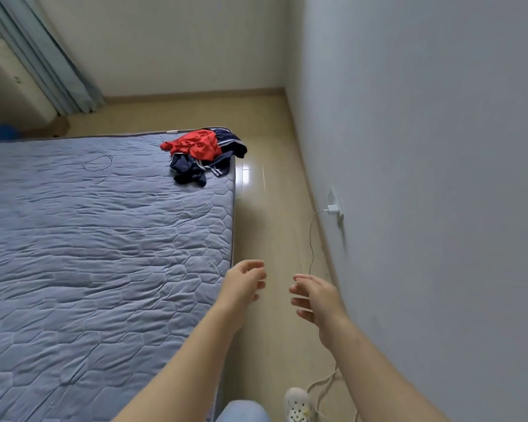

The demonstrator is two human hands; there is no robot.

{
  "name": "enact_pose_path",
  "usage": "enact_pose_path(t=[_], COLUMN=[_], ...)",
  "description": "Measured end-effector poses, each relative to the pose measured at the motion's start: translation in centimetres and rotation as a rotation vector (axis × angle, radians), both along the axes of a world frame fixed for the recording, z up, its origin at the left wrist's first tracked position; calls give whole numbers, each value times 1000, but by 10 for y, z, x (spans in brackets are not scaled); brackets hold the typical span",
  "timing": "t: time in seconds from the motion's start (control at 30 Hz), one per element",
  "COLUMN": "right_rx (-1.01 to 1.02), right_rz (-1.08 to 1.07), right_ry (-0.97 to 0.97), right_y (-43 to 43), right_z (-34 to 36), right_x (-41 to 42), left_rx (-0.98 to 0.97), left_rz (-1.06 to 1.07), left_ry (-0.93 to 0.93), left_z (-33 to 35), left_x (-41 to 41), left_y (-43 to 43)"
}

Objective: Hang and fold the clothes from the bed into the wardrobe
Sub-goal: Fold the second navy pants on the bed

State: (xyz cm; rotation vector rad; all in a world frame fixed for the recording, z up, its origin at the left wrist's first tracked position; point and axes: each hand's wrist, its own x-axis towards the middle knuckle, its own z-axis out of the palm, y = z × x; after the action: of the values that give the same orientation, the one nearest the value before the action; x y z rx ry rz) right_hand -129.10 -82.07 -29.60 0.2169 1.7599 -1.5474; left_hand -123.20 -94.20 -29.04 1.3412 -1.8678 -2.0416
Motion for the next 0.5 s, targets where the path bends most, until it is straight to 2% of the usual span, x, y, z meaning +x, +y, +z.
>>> enact_pose_path(t=[0.1,0.3,0.5], right_rx=[5,43,61], right_rz=[24,36,68], right_ry=[-17,-37,-23], right_y=[-8,-44,-143], right_z=[-1,-14,-17], right_x=[-38,-117,-211], left_rx=[-57,-31,-31], left_rz=[-56,-7,23], left_ry=[0,-28,21], left_z=[0,-14,-24], left_x=[-37,-115,-204], left_y=[-8,-54,-151])
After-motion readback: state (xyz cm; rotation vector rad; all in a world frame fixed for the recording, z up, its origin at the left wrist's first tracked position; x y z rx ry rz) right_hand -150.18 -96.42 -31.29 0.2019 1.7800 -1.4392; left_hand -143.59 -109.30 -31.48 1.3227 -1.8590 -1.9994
